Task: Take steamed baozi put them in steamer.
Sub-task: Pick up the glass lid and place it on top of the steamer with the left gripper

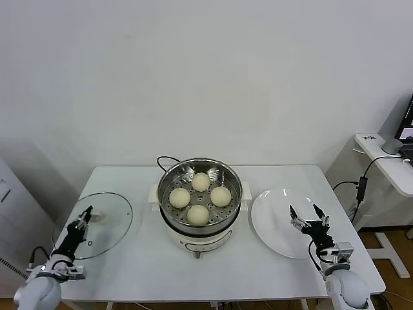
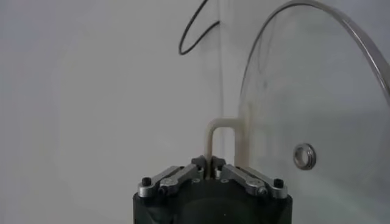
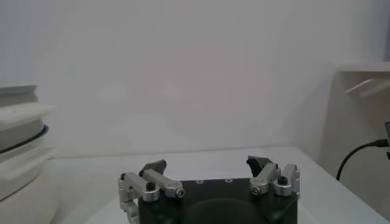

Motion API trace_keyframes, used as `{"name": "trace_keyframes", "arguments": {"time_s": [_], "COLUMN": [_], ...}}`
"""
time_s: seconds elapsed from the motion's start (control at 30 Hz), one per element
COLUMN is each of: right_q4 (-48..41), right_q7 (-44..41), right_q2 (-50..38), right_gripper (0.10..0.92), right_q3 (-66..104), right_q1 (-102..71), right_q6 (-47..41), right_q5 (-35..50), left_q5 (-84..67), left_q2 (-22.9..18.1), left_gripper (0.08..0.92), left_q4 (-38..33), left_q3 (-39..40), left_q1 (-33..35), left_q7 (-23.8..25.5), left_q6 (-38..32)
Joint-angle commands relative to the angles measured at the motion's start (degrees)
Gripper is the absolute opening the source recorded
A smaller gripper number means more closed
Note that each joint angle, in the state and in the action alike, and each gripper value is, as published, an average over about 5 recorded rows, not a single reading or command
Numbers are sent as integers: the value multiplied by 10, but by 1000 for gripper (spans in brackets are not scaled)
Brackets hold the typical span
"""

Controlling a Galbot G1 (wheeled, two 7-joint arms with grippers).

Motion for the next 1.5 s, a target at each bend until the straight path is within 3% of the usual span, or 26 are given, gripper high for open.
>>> {"name": "trace_keyframes", "arguments": {"time_s": [0.03, 0.5, 0.73, 1.1, 1.5], "right_q4": [2, 14, 15, 19, 19], "right_q7": [0, 0, -2, -2, -3], "right_q2": [0, -6, -3, -10, -8], "right_gripper": [823, 823, 823, 823, 823], "right_q3": [0, 3, 3, 3, 5], "right_q1": [1, 0, 1, -2, -9], "right_q6": [0, -3, -1, -3, 0], "right_q5": [0, -11, -15, -17, -16], "left_q5": [-90, -53, 3, 90, 131], "left_q2": [41, 74, 60, -10, -77], "left_gripper": [110, 110, 110, 110, 110], "left_q4": [-157, -308, -347, -358, -315], "left_q3": [-12, 100, 183, 301, 381], "left_q1": [8, -37, -77, -151, -187], "left_q7": [92, 209, 258, 307, 297], "left_q6": [94, 265, 333, 426, 433]}}
